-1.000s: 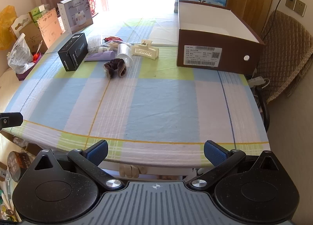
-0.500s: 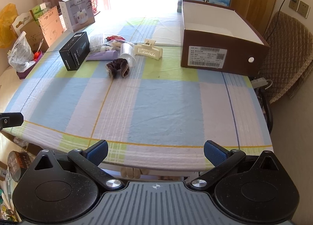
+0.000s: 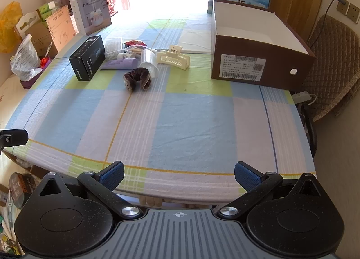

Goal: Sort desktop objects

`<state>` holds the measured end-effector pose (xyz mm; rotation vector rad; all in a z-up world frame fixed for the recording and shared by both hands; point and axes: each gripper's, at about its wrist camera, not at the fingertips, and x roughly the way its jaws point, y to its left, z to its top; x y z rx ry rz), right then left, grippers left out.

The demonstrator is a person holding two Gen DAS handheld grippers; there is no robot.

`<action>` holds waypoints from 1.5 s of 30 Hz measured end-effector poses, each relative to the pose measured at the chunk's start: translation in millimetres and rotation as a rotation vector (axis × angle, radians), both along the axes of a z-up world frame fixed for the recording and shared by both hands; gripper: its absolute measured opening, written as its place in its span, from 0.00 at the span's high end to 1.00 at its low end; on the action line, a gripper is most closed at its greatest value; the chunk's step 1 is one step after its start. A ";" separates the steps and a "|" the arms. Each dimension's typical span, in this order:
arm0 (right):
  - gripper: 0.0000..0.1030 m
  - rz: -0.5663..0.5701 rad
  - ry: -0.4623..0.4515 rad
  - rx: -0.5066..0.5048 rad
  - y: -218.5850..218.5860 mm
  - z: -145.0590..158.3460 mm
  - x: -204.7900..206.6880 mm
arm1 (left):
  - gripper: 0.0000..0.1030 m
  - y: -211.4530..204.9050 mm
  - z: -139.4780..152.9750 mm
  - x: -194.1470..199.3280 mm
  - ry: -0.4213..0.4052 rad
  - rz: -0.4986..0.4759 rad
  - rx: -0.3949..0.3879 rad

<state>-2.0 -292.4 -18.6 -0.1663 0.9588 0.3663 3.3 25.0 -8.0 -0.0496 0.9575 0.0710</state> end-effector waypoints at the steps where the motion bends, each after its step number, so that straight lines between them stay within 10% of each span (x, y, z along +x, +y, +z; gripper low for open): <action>1: 0.02 0.002 0.001 0.000 0.3 -0.2 0.8 | 0.01 0.2 -0.3 0.7 0.000 0.001 0.001; 45: 0.02 0.129 -0.001 0.099 -4.7 -2.0 98.6 | 0.01 -30.1 -12.4 78.5 0.044 0.036 -0.015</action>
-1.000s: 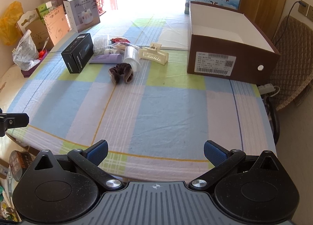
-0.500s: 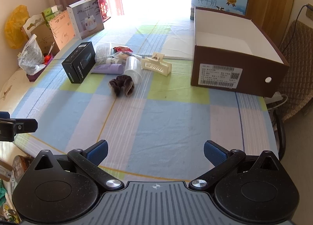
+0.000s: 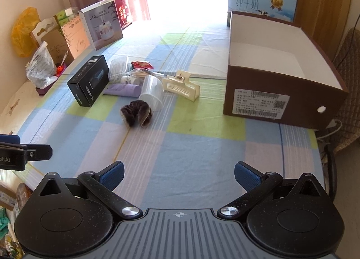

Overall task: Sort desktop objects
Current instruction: 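Move the left tool toward the brown scrunchie while the right tool approaches the clear cup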

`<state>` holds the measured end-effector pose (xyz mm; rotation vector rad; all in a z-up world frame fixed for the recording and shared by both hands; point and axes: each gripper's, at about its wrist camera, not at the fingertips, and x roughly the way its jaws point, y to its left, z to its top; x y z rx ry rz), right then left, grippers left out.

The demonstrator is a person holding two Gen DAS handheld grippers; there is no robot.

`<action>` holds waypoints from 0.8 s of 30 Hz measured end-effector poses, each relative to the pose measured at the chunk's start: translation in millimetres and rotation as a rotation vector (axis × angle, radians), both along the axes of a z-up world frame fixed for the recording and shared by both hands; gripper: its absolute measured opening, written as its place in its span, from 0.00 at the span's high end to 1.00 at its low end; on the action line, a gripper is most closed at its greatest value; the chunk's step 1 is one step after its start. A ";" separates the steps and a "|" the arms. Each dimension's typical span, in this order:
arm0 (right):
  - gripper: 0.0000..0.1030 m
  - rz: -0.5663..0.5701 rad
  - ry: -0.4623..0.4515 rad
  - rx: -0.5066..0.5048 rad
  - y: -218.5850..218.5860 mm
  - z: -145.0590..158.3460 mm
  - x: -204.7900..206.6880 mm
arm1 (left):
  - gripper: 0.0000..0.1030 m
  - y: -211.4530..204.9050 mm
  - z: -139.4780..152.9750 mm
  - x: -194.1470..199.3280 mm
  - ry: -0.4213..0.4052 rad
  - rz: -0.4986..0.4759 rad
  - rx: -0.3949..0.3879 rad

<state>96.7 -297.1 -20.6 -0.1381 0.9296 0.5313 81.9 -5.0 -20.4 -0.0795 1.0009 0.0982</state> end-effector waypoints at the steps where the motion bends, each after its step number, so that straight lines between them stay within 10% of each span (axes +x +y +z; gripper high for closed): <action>1: 0.02 0.003 0.003 0.005 -0.6 -0.9 3.7 | 0.01 -1.0 -1.2 3.2 0.002 -0.001 -0.004; 20: 0.03 0.104 -0.045 0.081 -2.5 -19.0 61.7 | 0.06 -30.8 -23.6 52.3 -0.024 -0.029 -0.020; 24: 0.19 0.147 -0.048 0.087 -2.0 -25.1 72.7 | 0.11 -41.5 -31.5 59.7 -0.019 -0.020 -0.016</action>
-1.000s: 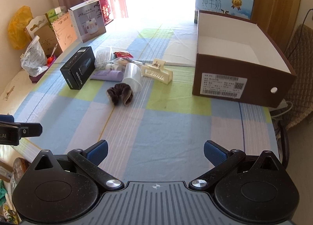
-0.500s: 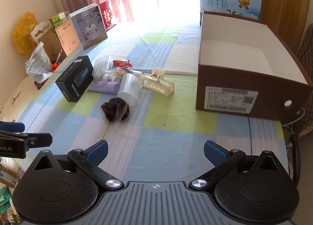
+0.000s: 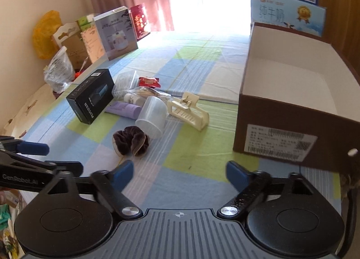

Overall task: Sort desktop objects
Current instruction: 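Move the left tool toward the brown scrunchie while the right tool approaches the clear cup, then close the left gripper on the scrunchie while the right gripper grasps the clear cup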

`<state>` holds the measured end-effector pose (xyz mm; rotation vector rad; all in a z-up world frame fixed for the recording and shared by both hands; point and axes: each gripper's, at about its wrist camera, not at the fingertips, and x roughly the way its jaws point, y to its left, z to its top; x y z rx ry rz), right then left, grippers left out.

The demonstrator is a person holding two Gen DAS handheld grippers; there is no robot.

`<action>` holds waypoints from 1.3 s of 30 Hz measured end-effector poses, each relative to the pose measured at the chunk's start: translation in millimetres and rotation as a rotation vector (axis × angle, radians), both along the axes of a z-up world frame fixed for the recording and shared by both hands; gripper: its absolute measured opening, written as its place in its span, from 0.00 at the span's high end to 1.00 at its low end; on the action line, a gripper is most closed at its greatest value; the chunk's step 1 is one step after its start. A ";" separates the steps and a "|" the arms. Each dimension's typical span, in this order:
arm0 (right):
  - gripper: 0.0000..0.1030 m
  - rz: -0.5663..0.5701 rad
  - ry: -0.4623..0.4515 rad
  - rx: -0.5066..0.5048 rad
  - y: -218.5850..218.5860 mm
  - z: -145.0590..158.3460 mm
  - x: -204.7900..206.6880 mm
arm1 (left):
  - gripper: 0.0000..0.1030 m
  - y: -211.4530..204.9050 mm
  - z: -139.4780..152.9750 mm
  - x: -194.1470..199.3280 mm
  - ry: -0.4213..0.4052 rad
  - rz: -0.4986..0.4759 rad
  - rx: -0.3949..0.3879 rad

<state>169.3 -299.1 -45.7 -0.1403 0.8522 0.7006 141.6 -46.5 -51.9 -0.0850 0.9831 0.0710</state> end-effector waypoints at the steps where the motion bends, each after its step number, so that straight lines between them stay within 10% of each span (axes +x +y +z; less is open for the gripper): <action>1: 0.20 0.007 -0.001 0.001 -0.2 -1.4 2.8 | 0.11 -2.9 -1.8 1.7 0.000 0.001 0.003; 9: 0.41 0.048 0.010 0.016 -0.2 -11.7 23.5 | 0.28 -24.8 -15.4 19.7 -0.010 -0.009 -0.006; 33: 0.41 -0.187 0.129 0.022 -2.8 -27.4 47.0 | 0.37 -28.4 -50.7 92.1 -0.027 -0.237 0.005; 39: 0.41 -0.217 0.144 0.018 -0.2 -30.8 46.5 | 0.53 -28.6 -63.6 103.7 0.004 -0.280 0.009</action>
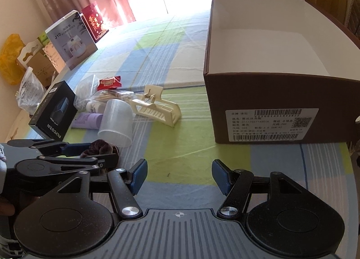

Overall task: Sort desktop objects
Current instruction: 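Close the left gripper on the scrunchie while the right gripper grasps the clear cup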

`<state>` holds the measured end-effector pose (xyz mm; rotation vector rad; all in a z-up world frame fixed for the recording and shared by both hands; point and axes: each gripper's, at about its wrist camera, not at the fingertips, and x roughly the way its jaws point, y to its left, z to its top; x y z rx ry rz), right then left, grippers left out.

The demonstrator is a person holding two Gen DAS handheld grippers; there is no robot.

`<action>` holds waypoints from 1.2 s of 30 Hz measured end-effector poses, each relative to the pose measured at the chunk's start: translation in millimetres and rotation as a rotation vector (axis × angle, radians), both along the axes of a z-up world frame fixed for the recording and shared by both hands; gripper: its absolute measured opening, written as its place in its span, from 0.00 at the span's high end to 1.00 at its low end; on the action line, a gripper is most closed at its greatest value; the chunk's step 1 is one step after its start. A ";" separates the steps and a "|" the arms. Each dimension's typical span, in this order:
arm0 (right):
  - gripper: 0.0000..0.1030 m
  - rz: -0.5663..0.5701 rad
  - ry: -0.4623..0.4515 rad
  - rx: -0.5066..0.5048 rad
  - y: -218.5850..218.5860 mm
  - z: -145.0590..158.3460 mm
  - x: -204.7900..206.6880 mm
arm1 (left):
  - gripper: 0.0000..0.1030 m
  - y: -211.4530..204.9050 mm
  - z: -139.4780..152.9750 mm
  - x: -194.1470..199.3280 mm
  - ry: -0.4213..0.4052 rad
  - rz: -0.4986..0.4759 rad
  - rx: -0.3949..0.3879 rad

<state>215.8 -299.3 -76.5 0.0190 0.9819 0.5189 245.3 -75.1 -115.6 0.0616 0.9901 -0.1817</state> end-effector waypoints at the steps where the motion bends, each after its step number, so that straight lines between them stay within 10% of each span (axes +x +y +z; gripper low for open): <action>1: 0.41 0.001 0.001 0.001 1.1 -0.5 -0.6 | 0.59 0.6 -1.4 0.9 0.004 -0.004 -0.002; 8: 0.41 0.039 -0.001 0.018 20.2 -2.4 -2.8 | 0.78 14.1 2.7 -6.4 -0.001 -0.016 -0.024; 36: 0.51 0.214 -0.034 -0.043 132.9 -38.0 27.1 | 0.78 83.3 11.0 -2.5 0.024 0.172 0.003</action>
